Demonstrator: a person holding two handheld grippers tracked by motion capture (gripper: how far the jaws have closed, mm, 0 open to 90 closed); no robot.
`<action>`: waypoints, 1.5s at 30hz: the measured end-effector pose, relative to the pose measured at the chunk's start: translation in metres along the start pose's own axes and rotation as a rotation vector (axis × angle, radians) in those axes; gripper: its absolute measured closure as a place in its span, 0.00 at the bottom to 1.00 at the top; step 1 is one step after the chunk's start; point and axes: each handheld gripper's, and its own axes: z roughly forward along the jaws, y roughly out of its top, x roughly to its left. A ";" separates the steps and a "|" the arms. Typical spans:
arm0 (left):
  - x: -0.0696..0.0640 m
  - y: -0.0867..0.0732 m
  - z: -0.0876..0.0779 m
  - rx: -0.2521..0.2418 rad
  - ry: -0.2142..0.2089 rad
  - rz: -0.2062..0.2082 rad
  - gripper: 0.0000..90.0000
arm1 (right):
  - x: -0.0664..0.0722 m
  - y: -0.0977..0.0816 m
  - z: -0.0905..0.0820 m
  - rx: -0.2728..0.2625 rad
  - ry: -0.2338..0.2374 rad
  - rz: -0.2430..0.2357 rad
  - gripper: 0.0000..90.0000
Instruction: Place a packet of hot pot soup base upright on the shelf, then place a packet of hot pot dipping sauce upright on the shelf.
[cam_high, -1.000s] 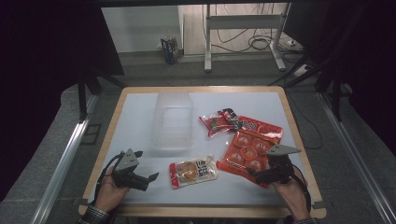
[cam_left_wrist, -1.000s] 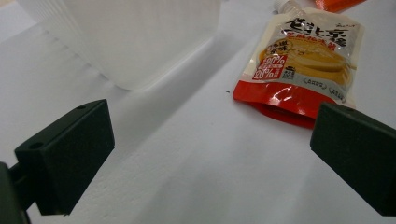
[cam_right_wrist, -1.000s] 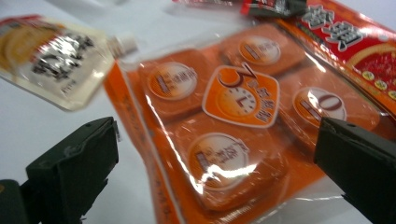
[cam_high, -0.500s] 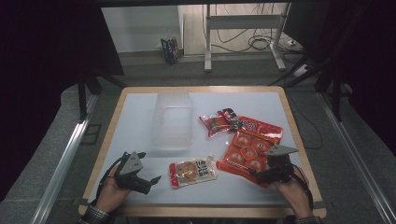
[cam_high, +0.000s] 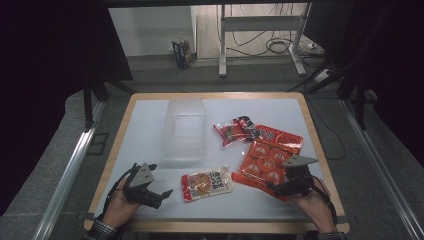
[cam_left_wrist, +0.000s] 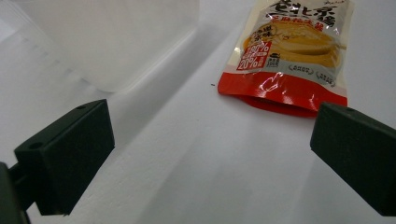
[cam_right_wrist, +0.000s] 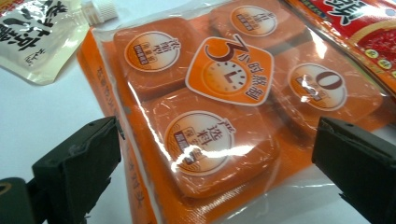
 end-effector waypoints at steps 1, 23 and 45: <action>0.000 0.000 0.000 -0.001 0.000 0.000 0.00 | 0.000 0.000 -0.001 0.001 -0.005 0.006 0.02; 0.001 0.000 0.000 -0.001 0.003 -0.004 0.00 | -0.016 0.008 -0.004 0.027 0.000 0.050 0.64; 0.000 0.000 0.001 0.002 0.015 0.006 0.00 | -0.033 0.057 0.042 0.026 0.037 0.013 0.94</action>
